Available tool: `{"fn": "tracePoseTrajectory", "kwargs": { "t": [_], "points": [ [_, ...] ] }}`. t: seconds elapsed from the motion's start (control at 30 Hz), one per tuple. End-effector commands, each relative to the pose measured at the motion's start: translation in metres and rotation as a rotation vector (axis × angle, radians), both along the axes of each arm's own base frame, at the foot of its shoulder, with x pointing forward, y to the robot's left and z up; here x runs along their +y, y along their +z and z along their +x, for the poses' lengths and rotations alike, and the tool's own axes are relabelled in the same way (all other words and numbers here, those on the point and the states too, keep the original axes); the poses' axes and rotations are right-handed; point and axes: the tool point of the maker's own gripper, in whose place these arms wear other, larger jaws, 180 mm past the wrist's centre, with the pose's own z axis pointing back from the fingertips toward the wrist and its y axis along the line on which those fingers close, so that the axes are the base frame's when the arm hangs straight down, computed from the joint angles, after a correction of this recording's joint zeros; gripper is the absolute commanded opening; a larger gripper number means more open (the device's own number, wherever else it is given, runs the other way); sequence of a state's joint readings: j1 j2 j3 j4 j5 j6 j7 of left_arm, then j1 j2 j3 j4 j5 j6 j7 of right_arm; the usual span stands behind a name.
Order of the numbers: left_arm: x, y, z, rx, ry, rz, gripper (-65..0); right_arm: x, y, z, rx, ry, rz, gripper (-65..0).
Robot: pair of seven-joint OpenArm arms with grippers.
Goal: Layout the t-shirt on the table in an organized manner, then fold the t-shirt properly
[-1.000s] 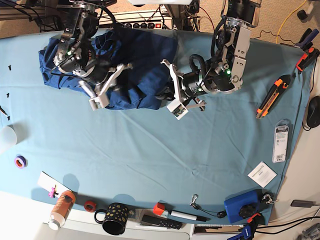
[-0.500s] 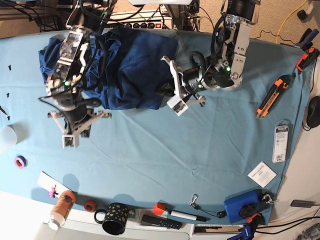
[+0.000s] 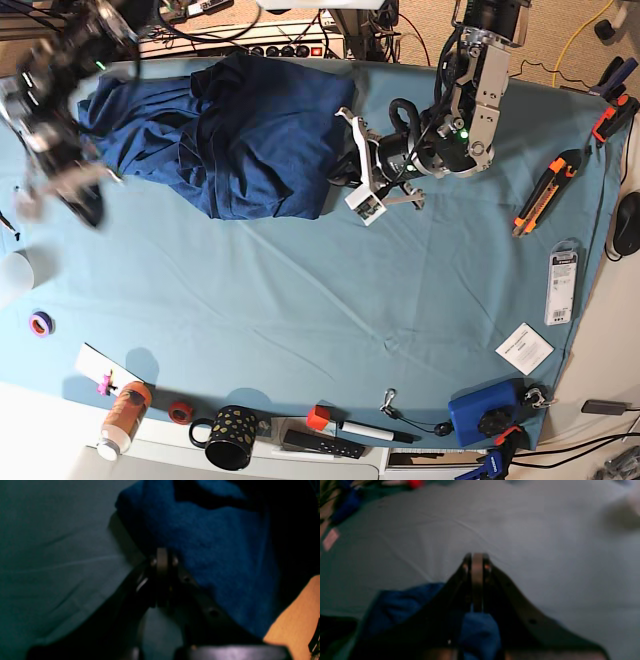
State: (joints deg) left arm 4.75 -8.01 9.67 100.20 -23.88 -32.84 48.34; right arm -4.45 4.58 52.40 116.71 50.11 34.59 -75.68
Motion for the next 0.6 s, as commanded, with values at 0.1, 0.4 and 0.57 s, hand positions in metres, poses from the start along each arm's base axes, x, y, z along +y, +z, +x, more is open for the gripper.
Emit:
{"fn": "tracePoseTrajectory", "kwargs": {
  "t": [0.1,0.4,0.57],
  "points": [
    [-0.003,0.015,0.006,-0.03,-0.001,-0.057,-65.0,-0.049,0.026,-0.042,-0.027,-0.07,-0.116,-65.0],
    [-0.005,0.017,0.005,-0.026,-0.003,-0.071,-65.0,-0.142,0.004,-0.088,0.077,-0.306,-0.048,-31.1],
    [-0.006,0.018,0.004,-0.028,-0.016,-0.079,-65.0,-0.136,-0.053,-0.081,0.108,-0.232,0.291,-30.8]
  ]
}}
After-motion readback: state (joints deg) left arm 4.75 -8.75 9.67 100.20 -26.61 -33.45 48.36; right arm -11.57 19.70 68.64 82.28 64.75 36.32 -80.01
